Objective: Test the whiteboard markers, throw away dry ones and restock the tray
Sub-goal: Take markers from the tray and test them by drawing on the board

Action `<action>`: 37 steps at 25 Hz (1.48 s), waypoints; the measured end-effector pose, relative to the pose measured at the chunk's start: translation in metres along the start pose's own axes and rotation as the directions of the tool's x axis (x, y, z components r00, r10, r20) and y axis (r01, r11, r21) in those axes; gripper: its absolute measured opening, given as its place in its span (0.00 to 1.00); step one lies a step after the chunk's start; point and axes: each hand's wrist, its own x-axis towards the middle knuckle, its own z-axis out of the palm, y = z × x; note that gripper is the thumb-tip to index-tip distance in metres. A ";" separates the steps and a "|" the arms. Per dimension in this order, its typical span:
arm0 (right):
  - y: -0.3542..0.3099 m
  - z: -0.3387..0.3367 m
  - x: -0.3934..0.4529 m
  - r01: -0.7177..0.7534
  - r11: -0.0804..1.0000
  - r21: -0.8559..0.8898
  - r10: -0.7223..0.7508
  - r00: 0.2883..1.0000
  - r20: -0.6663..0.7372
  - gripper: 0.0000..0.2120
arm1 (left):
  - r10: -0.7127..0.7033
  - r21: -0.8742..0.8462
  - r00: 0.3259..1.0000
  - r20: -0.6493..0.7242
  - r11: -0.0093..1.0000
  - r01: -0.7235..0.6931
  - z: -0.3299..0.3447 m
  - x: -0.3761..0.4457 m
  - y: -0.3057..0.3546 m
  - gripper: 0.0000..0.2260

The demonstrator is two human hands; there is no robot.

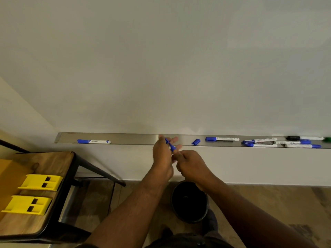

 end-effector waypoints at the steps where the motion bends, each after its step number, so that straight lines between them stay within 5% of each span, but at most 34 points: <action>1: 0.000 -0.006 -0.004 0.003 0.999 0.039 -0.003 1.000 0.018 0.14 | 0.079 0.033 0.997 -0.012 0.996 -0.079 -0.004 0.003 0.008 0.18; 3: 0.002 -0.018 -0.009 0.064 0.991 0.120 -0.066 0.998 0.009 0.08 | 0.378 0.215 0.925 -0.029 0.906 -0.364 -0.012 0.007 0.028 0.15; 4: 0.001 -0.024 -0.009 0.142 0.979 0.149 -0.140 0.990 -0.025 0.05 | 0.562 0.346 0.827 -0.001 0.776 -0.528 -0.015 0.008 0.040 0.13; 6: -0.012 -0.037 -0.005 0.336 0.923 0.186 -0.321 0.941 -0.107 0.04 | 0.846 0.539 0.506 0.171 0.349 -0.766 -0.014 0.010 0.066 0.11; 8: -0.038 -0.054 -0.002 0.496 0.846 0.196 -0.458 0.864 -0.206 0.03 | 0.914 0.575 0.184 0.361 -0.063 -0.816 -0.004 0.011 0.096 0.14; 9: -0.055 -0.064 -0.001 0.556 0.807 0.197 -0.505 0.824 -0.258 0.03 | 0.903 0.566 0.078 0.422 -0.195 -0.801 0.003 0.011 0.116 0.15; 14: -0.144 -0.129 -0.012 0.782 0.548 0.297 -0.688 0.623 -0.371 0.12 | 0.863 0.517 -0.285 0.416 -0.483 -0.706 0.043 -0.021 0.229 0.16; 17: -0.191 -0.168 -0.020 0.875 0.442 0.199 -0.763 0.483 -0.430 0.21 | 0.836 0.526 -0.389 0.386 -0.546 -0.651 0.065 -0.049 0.293 0.18; 21: -0.260 -0.212 -0.032 0.931 0.353 -0.093 -0.769 0.232 -0.596 0.13 | 0.803 0.512 -0.492 0.336 -0.595 -0.620 0.098 -0.086 0.368 0.17; 24: -0.317 -0.246 -0.044 0.918 0.212 -0.334 -0.748 -0.068 -0.660 0.08 | 0.814 0.404 -0.508 0.282 -0.581 -0.707 0.122 -0.112 0.413 0.17; 26: -0.357 -0.267 -0.049 0.899 0.143 -0.413 -0.729 -0.186 -0.659 0.09 | 0.827 0.330 -0.499 0.260 -0.562 -0.759 0.139 -0.129 0.440 0.19; 30: -0.419 -0.298 -0.054 0.849 0.232 -0.474 -0.750 -0.154 -0.643 0.04 | 0.862 0.304 -0.455 0.223 -0.505 -0.808 0.158 -0.143 0.481 0.21; 37: -0.453 -0.305 -0.042 0.803 0.213 -0.556 -0.753 -0.228 -0.617 0.06 | 0.855 0.350 -0.451 0.257 -0.517 -0.781 0.153 -0.134 0.488 0.23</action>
